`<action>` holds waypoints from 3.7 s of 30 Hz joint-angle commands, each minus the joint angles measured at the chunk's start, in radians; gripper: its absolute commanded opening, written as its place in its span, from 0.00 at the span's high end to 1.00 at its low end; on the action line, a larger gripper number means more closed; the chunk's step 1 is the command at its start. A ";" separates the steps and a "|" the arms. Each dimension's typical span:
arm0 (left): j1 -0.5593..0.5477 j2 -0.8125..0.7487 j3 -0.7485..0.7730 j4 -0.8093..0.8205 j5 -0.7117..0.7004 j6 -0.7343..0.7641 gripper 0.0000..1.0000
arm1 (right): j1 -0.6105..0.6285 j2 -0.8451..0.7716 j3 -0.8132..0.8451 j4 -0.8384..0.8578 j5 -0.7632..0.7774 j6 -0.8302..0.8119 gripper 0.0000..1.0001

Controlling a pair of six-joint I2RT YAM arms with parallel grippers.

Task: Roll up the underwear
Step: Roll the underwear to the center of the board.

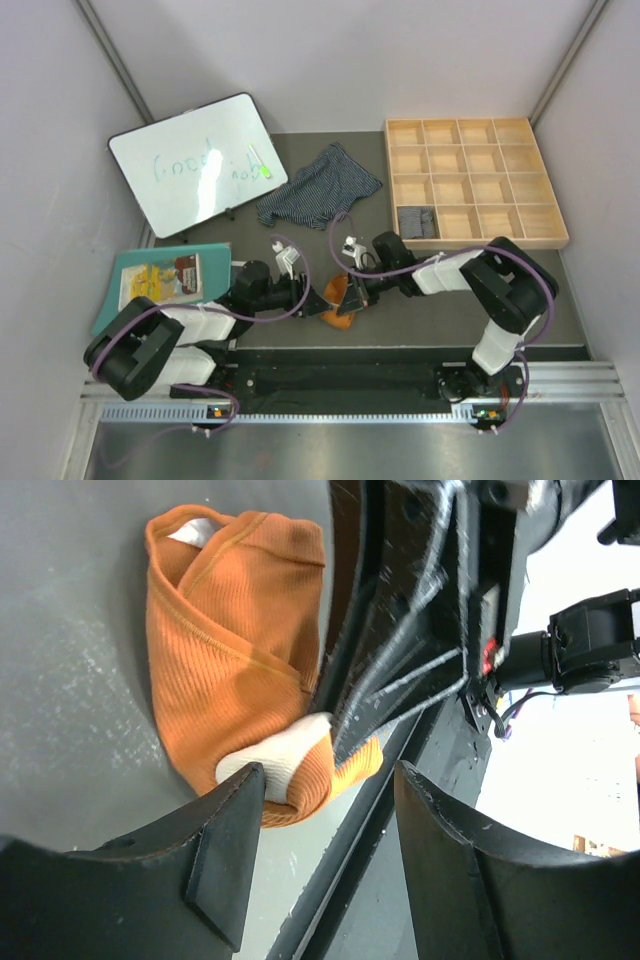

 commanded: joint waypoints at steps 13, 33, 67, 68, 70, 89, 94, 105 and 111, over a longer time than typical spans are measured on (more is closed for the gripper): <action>-0.032 0.209 0.008 0.125 0.032 0.016 0.77 | -0.101 0.121 0.051 0.045 -0.050 0.019 0.99; -0.030 0.239 0.125 -0.242 -0.141 -0.057 1.00 | -0.115 -0.297 -0.262 0.134 0.113 0.233 0.23; -0.024 -0.028 0.211 -0.457 -0.133 -0.031 0.42 | 0.014 -0.235 -0.238 0.008 0.515 0.198 1.00; -0.023 -0.053 0.226 -0.483 -0.155 -0.016 0.40 | 0.014 -0.235 -0.236 0.005 0.515 0.197 1.00; -0.023 -0.064 0.234 -0.530 -0.181 0.028 0.36 | 0.014 -0.234 -0.230 -0.009 0.515 0.192 1.00; -0.021 0.062 0.157 -0.282 -0.109 0.042 0.24 | 0.013 -0.185 -0.192 -0.010 0.478 0.184 1.00; -0.021 0.117 0.149 -0.227 -0.127 0.036 0.26 | 0.014 -0.186 -0.196 -0.003 0.469 0.178 1.00; -0.023 0.185 0.156 -0.126 -0.097 0.016 0.47 | 0.013 -0.168 -0.167 0.017 0.449 0.157 1.00; -0.023 0.208 0.142 -0.098 -0.042 0.007 0.57 | 0.014 -0.134 -0.133 0.016 0.446 0.146 1.00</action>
